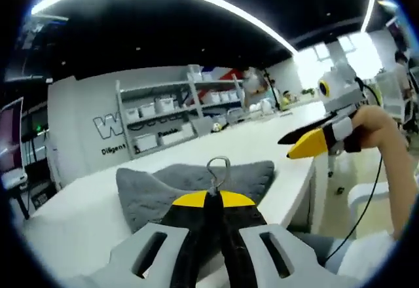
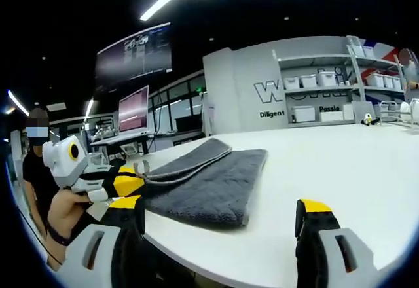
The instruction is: Open the folded towel by lifting each exposed corner and separating the folded layers until the towel lies flat within the target outline without major curled edges
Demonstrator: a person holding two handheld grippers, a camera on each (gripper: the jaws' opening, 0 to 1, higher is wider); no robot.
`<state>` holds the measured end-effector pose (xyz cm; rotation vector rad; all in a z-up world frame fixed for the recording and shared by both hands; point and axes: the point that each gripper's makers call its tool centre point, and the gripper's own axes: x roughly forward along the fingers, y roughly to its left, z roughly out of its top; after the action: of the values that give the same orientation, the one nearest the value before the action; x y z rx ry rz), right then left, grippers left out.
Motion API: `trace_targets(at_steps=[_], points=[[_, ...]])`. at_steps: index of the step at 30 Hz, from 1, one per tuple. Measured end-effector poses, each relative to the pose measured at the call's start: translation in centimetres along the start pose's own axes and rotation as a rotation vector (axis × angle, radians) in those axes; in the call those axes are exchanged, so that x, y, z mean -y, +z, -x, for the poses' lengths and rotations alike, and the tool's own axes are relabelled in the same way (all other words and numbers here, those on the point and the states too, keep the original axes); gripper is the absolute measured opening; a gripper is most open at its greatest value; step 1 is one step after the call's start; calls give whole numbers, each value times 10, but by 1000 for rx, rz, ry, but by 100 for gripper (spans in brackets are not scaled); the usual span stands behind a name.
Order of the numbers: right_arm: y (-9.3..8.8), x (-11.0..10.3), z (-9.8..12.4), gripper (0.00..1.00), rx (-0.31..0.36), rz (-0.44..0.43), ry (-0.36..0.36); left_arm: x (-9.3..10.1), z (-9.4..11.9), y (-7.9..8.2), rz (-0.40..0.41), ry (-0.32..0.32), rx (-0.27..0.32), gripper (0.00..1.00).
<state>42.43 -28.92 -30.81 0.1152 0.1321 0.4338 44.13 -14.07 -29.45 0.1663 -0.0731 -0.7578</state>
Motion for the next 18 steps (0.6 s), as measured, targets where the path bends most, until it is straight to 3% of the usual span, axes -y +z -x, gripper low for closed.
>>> trace_targets(at_steps=[5,10,18], points=[[-1,-2,-1,97,-3,2,3,-23,10,10,39,87,70,4],[0,-1,-2,97,-5,2,3,-46,24,14,26,184,99,4],[1,-1,-3,97,-8,4,3,-82,44,6,-12,326,55,4]])
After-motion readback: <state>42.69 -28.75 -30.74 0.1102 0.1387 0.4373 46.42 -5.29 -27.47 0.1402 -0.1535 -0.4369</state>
